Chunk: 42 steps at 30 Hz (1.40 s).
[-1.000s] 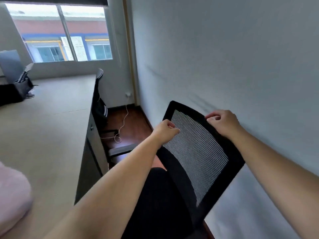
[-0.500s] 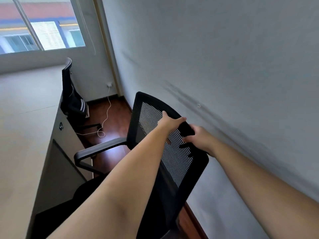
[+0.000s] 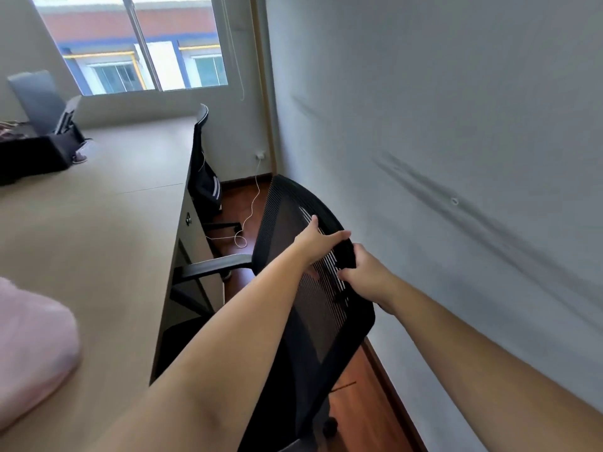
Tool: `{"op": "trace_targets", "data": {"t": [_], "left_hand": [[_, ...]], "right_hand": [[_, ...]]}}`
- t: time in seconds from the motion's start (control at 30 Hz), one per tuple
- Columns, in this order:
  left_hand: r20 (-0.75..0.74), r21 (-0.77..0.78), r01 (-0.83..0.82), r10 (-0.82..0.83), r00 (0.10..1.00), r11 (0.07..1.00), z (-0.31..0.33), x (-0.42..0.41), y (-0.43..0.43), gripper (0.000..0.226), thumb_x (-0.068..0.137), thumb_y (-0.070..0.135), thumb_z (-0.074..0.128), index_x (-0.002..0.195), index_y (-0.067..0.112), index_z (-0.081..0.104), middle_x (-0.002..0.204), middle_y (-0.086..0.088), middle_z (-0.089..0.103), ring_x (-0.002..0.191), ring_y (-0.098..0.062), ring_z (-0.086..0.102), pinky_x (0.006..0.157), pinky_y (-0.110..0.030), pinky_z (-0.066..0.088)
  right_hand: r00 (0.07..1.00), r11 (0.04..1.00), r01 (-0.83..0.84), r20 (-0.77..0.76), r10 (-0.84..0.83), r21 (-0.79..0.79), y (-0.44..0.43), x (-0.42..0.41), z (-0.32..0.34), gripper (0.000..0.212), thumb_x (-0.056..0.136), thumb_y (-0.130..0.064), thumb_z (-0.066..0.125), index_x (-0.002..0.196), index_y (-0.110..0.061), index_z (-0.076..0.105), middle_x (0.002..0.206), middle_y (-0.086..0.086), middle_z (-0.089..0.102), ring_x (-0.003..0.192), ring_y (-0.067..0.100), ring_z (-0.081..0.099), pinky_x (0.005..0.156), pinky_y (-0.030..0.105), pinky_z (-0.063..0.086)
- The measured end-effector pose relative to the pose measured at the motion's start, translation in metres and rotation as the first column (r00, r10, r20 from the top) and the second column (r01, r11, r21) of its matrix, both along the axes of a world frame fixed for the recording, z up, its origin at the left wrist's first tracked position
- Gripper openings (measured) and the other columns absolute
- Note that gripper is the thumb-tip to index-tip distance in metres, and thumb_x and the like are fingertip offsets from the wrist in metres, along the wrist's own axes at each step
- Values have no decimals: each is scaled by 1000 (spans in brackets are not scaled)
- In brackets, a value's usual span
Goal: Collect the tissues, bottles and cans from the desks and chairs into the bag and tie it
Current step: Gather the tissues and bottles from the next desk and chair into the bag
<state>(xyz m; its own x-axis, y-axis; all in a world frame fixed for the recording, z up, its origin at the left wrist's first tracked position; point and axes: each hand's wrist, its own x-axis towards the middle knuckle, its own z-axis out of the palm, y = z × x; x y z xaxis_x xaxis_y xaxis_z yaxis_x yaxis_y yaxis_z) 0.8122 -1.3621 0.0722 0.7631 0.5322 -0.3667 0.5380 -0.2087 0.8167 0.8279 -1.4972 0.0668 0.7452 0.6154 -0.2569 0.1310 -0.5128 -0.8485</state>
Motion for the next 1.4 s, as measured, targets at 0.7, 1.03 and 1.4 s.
{"op": "trace_targets", "data": {"t": [0.7,1.03,1.4], "left_hand": [[72,70,-109,104,992,992,-10,-164,152,91,81,59,58,150,35,6,152,0,34,134,-26,41,105,-46,43],[77,80,-146,140,987,986,-14,-194,158,89,67,70,58,145,46,22,138,0,52,121,-25,54,93,-46,53],[52,162,-188,182,982,969,0,-219,140,68,75,53,68,136,35,45,129,-4,57,117,-23,57,99,-38,47]], "right_hand": [[998,997,-25,-63,29,67,167,-165,-5,48,88,-8,45,134,-11,30,112,15,59,97,29,62,81,43,55],[993,987,-68,-86,81,148,179,-195,-5,39,90,-5,43,127,-7,27,96,7,55,73,16,57,59,30,48],[995,995,-101,-8,101,-2,176,-193,0,47,89,-13,46,131,-4,25,112,13,55,103,33,59,85,43,51]]}}
